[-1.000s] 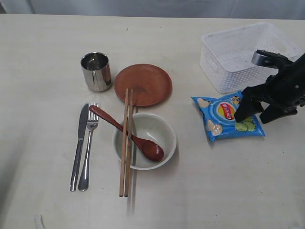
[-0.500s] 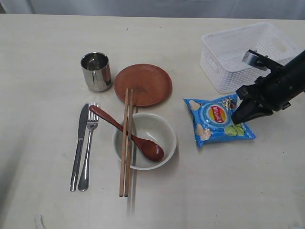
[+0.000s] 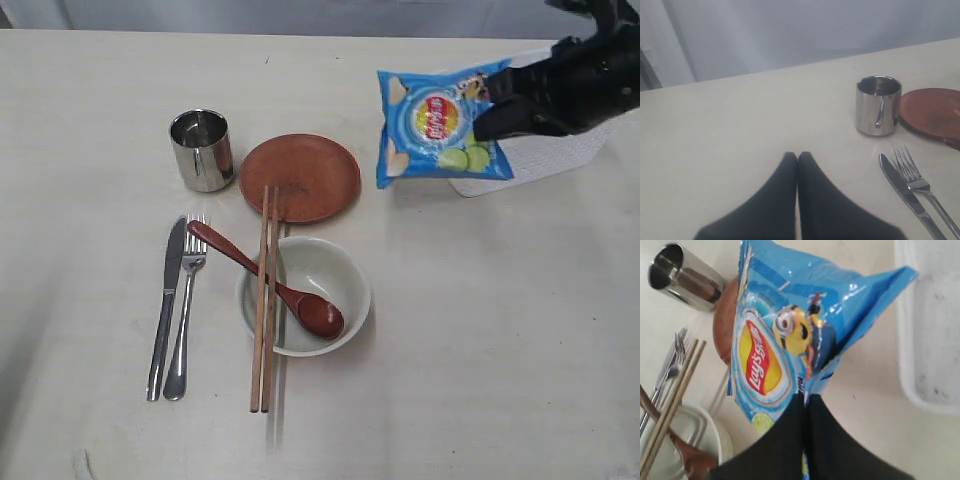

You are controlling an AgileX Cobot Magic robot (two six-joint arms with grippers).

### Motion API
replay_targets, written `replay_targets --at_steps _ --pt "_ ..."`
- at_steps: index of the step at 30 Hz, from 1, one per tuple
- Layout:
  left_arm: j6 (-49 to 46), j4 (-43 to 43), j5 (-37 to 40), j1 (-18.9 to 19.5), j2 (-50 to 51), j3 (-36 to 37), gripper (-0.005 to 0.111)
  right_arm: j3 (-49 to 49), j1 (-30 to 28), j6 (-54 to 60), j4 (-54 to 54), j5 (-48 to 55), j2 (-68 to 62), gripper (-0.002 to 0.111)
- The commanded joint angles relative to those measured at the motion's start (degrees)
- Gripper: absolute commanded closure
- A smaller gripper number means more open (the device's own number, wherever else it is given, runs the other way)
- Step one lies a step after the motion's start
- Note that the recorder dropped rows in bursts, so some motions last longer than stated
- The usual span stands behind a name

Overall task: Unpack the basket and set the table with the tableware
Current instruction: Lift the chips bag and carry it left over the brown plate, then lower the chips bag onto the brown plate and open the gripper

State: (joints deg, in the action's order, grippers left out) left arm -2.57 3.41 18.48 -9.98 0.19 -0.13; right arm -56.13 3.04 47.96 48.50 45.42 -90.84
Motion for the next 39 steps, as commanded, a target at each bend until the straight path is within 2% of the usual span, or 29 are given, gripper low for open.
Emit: replay_targets --at_steps 1,5,10,13,22,32,39 --pt "0.02 -0.49 -0.03 0.14 -0.19 0.13 0.107 -4.18 11.11 -3.64 2.6 -12.3 -2.62 0.109" --pt "0.02 -0.49 -0.03 0.14 -0.19 0.13 0.107 -10.94 20.69 -6.85 2.36 -23.77 -9.88 0.109" --pt "0.02 -0.49 -0.03 0.14 -0.19 0.13 0.107 -14.07 27.33 -6.85 1.11 -35.15 -16.15 0.109" --pt "0.02 -0.49 -0.03 0.14 -0.19 0.13 0.107 -14.07 27.91 -6.85 0.81 -36.1 -18.1 0.109" --pt "0.02 -0.49 -0.03 0.14 -0.19 0.13 0.107 -13.81 27.91 -7.78 -3.79 -28.64 -19.18 0.109" --pt "0.02 -0.49 -0.03 0.14 -0.19 0.13 0.107 -13.81 27.91 -25.11 -19.95 -26.73 -19.66 0.109" --pt "0.02 -0.49 -0.03 0.14 -0.19 0.13 0.107 -13.81 27.91 -30.07 -20.22 -24.56 -20.85 0.109"
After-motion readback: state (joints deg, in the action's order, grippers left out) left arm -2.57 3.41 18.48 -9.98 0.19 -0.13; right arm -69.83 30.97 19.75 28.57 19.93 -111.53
